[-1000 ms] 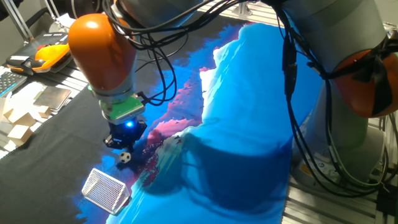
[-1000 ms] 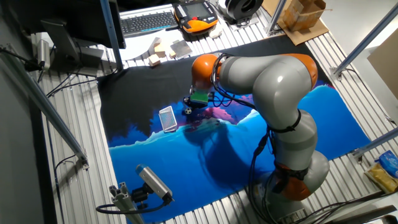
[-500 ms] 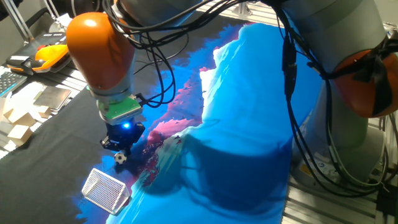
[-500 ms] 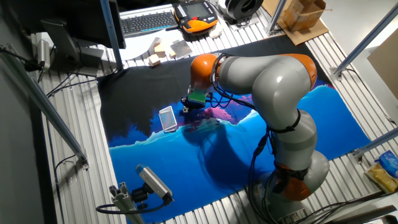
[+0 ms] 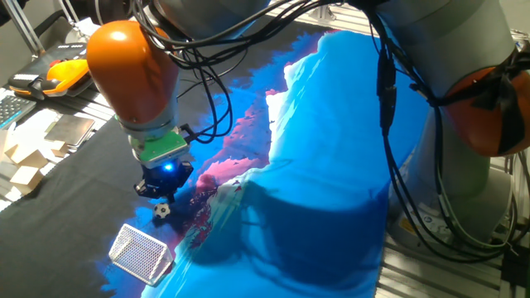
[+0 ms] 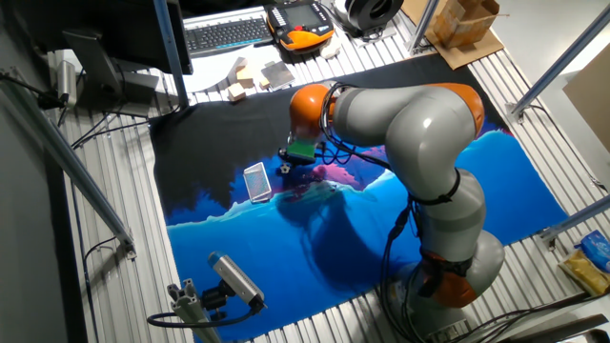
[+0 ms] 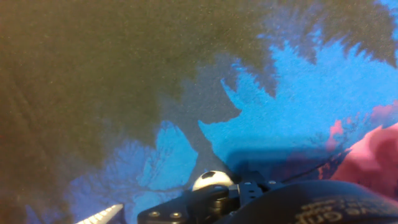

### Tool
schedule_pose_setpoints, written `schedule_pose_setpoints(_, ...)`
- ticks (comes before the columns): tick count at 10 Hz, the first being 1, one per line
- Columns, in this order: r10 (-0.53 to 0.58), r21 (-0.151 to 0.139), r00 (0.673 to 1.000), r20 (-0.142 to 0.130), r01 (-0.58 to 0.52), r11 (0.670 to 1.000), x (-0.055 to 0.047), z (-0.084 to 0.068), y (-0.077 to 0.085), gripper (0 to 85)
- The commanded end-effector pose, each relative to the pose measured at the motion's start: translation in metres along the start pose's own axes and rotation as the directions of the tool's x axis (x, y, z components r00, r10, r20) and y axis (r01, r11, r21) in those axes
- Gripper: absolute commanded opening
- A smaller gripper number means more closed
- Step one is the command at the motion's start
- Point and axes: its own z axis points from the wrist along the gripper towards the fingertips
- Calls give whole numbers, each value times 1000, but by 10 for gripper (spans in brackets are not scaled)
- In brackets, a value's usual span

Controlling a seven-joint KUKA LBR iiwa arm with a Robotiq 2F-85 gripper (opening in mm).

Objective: Push the soccer ball into the goal

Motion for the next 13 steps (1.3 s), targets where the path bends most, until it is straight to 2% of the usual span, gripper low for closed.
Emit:
schedule_pose_setpoints(1, 5, 3, 1000, 1, -5, 1000, -2, 0, -1, 0)
schedule_pose_setpoints(2, 30, 3, 1000, -6, -30, 1000, -3, 1, 1, 0)
schedule_pose_setpoints(3, 49, -9, 999, -20, -49, 999, -3, 2, 2, 0)
schedule_pose_setpoints(4, 69, -22, 997, -42, -70, 997, -2, 2, 3, 0)
schedule_pose_setpoints(5, 93, -25, 995, -47, -94, 995, -1, 2, 4, 0)
schedule_pose_setpoints(6, 110, -24, 993, -50, -111, 994, 0, 1, 6, 0)
schedule_pose_setpoints(7, 122, -21, 991, -50, -123, 992, 1, 1, 8, 170)
schedule_pose_setpoints(10, 148, -35, 988, -51, -150, 988, 2, 1, 10, 170)
schedule_pose_setpoints(13, 209, -29, 977, -41, -210, 977, 5, 1, 17, 170)
